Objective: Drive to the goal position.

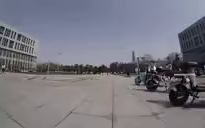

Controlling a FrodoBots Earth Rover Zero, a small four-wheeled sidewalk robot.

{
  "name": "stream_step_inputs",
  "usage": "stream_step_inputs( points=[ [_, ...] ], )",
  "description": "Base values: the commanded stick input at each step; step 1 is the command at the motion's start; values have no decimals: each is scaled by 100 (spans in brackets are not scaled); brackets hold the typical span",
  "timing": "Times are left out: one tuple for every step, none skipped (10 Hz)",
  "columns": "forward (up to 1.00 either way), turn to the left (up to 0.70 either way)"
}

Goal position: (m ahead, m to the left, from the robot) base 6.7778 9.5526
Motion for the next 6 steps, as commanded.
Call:
stream_step_inputs(
  points=[
    [100, 0],
    [100, 0],
    [100, 0],
    [100, 0],
    [100, 0],
    [100, 0]
  ],
)
